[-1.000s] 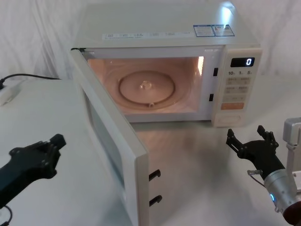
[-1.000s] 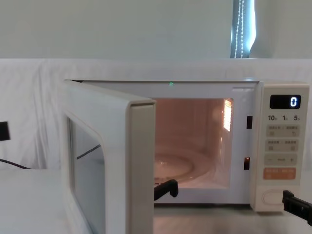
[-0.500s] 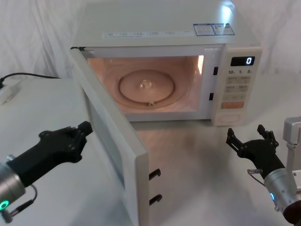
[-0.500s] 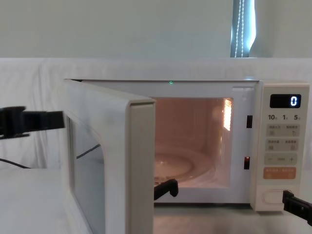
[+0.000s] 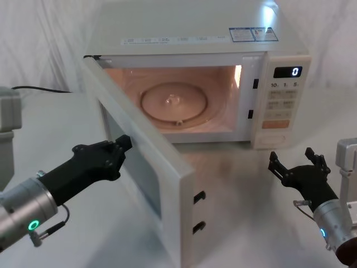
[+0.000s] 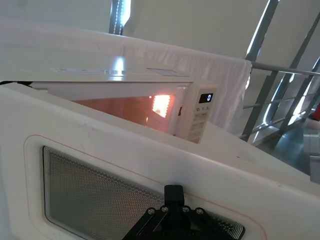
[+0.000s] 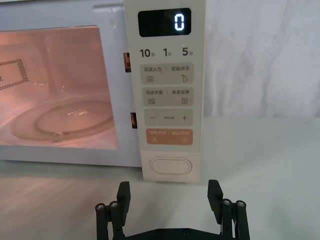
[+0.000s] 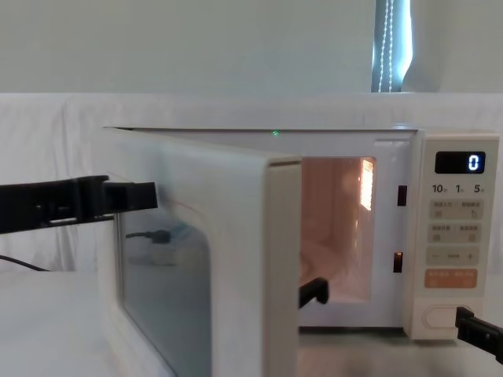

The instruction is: Press the button to open the microwave door with one hand; close the microwave door with the other hand.

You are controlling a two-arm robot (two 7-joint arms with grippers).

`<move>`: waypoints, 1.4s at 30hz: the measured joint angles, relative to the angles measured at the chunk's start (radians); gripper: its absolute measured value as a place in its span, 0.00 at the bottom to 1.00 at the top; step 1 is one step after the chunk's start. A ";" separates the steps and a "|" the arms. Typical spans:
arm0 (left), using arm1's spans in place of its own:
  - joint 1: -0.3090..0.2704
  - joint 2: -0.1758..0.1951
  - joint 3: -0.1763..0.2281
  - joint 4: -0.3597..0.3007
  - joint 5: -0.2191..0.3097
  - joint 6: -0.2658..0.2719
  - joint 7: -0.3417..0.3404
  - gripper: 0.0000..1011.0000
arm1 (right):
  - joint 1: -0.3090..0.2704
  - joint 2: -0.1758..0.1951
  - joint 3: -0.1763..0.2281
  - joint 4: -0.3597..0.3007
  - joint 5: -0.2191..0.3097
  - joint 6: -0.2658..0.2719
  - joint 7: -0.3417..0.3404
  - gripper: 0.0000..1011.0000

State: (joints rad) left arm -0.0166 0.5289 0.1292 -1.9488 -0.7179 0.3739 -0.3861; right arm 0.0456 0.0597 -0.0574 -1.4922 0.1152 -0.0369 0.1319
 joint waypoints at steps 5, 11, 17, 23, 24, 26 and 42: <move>-0.042 -0.007 0.034 0.029 0.002 -0.011 0.013 0.00 | 0.000 0.000 0.000 0.000 0.000 0.000 0.000 0.99; -0.092 -0.016 0.071 0.055 0.011 -0.027 0.026 0.00 | 0.000 0.000 0.000 0.000 0.000 0.000 0.000 0.99; -0.148 -0.026 0.121 0.091 0.029 -0.042 0.040 0.00 | 0.000 0.000 0.000 0.000 0.000 0.000 0.000 0.99; -0.195 -0.037 0.172 0.135 0.051 -0.050 0.060 0.00 | 0.000 0.000 0.000 0.000 0.000 0.000 0.000 0.99; -0.201 -0.038 0.179 0.141 0.054 -0.052 0.063 0.00 | 0.000 0.000 0.000 0.000 0.000 0.000 0.000 0.99; -0.215 -0.043 0.192 0.157 0.062 -0.059 0.076 0.00 | 0.000 0.000 0.000 0.000 0.000 0.000 0.000 0.99; -0.282 -0.104 0.252 0.234 0.106 -0.116 0.133 0.00 | 0.000 0.000 0.000 0.000 0.000 0.000 0.000 0.99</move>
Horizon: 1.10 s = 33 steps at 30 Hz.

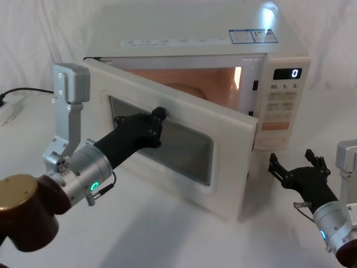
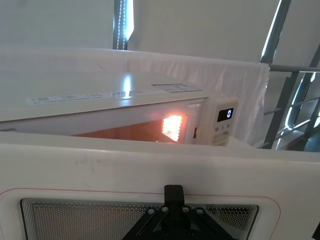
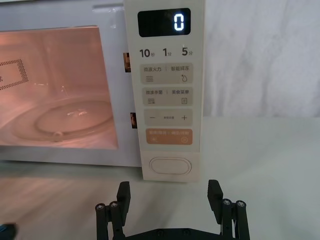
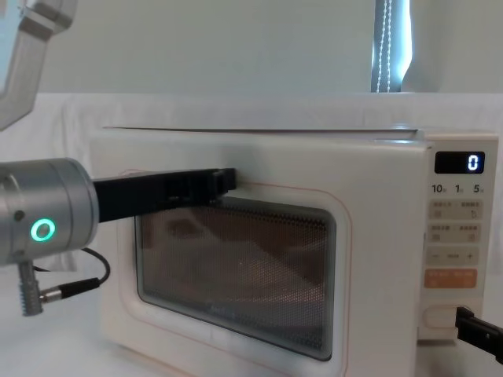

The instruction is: Press the button to open the microwave door with one hand; close the microwave door with the other hand.

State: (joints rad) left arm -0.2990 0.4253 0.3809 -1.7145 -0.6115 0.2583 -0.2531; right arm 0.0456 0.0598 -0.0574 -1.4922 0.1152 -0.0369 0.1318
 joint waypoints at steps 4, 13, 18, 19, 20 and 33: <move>-0.019 -0.019 0.007 0.028 0.007 -0.004 0.006 0.00 | 0.000 0.000 0.000 0.000 0.000 0.000 0.000 0.99; -0.080 -0.066 0.015 0.102 0.037 -0.005 0.028 0.00 | 0.000 0.000 0.000 0.000 0.000 0.000 0.000 0.99; -0.109 -0.089 0.019 0.134 0.051 -0.003 0.029 0.00 | 0.000 0.000 0.000 0.000 0.000 0.000 0.000 0.99; -0.117 -0.096 0.021 0.141 0.053 -0.002 0.029 0.00 | 0.000 0.000 0.000 0.000 0.000 0.000 0.000 0.99; -0.121 -0.100 0.023 0.146 0.055 -0.001 0.028 0.00 | 0.000 0.000 0.000 0.000 0.000 0.000 0.000 0.99; -0.167 -0.147 0.042 0.201 0.073 0.009 0.019 0.00 | 0.000 0.000 0.000 0.000 0.000 0.000 0.000 0.99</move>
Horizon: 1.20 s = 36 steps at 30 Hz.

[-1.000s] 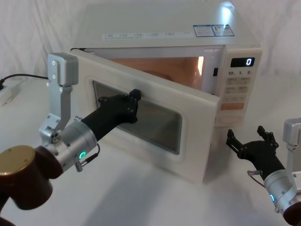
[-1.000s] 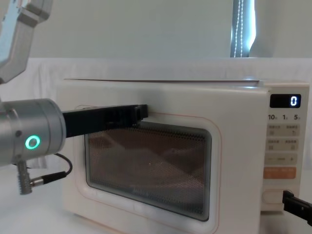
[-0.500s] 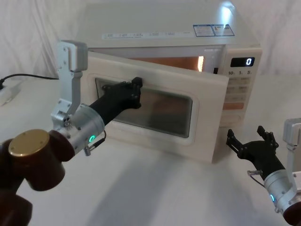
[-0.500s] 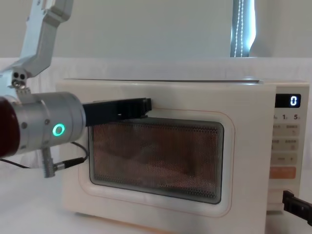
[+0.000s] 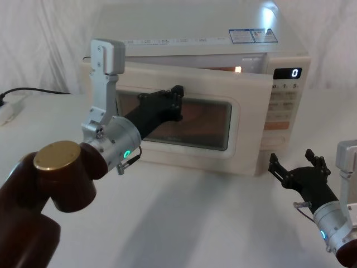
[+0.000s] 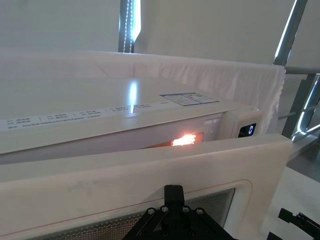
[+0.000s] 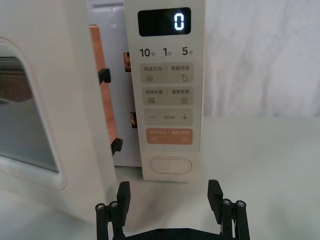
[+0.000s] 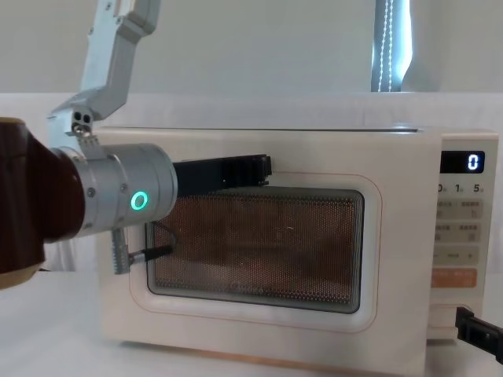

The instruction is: Press the button to open the microwave door with one hand; close the microwave door with the other hand.

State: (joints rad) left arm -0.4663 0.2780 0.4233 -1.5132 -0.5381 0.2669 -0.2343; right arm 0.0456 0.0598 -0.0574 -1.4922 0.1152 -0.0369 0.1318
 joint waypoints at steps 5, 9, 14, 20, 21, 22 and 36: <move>-0.029 -0.029 0.008 0.043 0.031 0.000 0.010 0.00 | 0.000 0.000 0.000 0.000 0.000 0.000 0.000 0.99; -0.040 -0.041 0.011 0.059 0.050 -0.001 0.014 0.00 | 0.000 0.000 0.000 0.000 0.000 0.000 0.000 0.99; -0.048 -0.054 0.011 0.074 0.070 -0.002 0.017 0.00 | 0.000 0.000 0.000 0.000 0.000 0.000 0.000 0.99; -0.056 -0.068 0.008 0.088 0.096 -0.006 0.019 0.00 | 0.000 0.000 0.000 0.000 0.000 0.000 0.000 0.99; -0.059 -0.073 0.006 0.091 0.103 -0.008 0.022 0.00 | 0.000 0.000 0.000 0.000 0.000 0.000 0.000 0.99; -0.060 -0.075 0.005 0.093 0.106 -0.009 0.023 0.00 | 0.000 0.000 0.000 0.000 0.000 0.000 0.000 0.99; -0.075 -0.115 -0.022 0.130 0.143 -0.014 0.029 0.00 | 0.000 0.000 0.000 0.000 0.000 0.000 0.000 0.99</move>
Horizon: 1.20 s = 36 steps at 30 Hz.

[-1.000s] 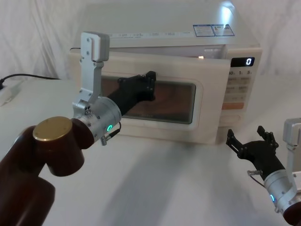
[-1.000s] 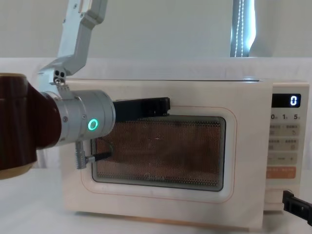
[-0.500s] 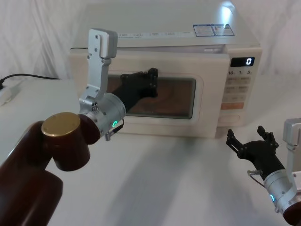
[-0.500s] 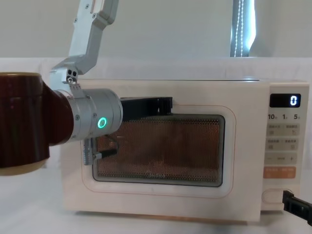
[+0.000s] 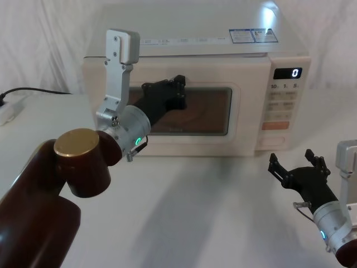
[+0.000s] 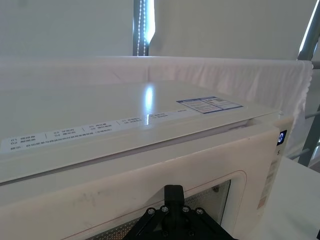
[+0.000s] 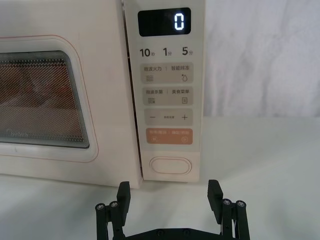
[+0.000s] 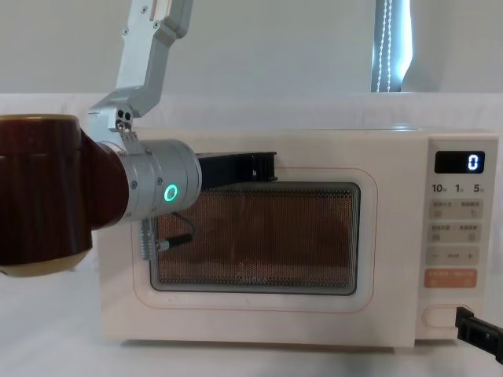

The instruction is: Press the button to open the microwave door with one hand; close the microwave door with the other hand.

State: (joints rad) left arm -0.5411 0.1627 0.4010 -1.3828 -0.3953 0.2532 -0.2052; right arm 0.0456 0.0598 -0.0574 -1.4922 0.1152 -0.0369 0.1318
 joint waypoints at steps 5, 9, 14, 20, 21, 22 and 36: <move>0.002 -0.008 -0.007 0.005 0.006 0.001 0.000 0.00 | 0.000 0.000 0.000 0.000 0.000 0.000 0.000 0.99; 0.005 -0.013 -0.013 0.007 0.013 0.003 -0.001 0.00 | 0.000 0.000 0.000 0.000 0.000 0.000 0.000 0.99; 0.006 -0.019 -0.018 0.010 0.021 0.006 -0.002 0.00 | 0.000 0.000 0.000 0.000 0.000 0.000 0.000 0.99; 0.006 -0.028 -0.025 0.015 0.031 0.007 0.000 0.00 | 0.000 0.000 0.000 0.000 0.000 0.000 0.000 0.99; 0.006 -0.029 -0.026 0.017 0.032 0.007 0.000 0.00 | 0.000 0.000 0.000 0.000 0.000 0.000 0.000 0.99; 0.005 -0.031 -0.026 0.019 0.034 0.006 0.001 0.00 | 0.000 0.000 0.000 0.000 0.000 0.000 0.000 0.99; -0.006 -0.056 -0.037 0.044 0.050 0.004 0.004 0.00 | 0.000 0.000 0.000 0.000 0.000 0.000 0.000 0.99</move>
State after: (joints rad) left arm -0.5473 0.1067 0.3635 -1.3391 -0.3452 0.2576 -0.2013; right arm 0.0456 0.0598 -0.0573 -1.4922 0.1152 -0.0369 0.1319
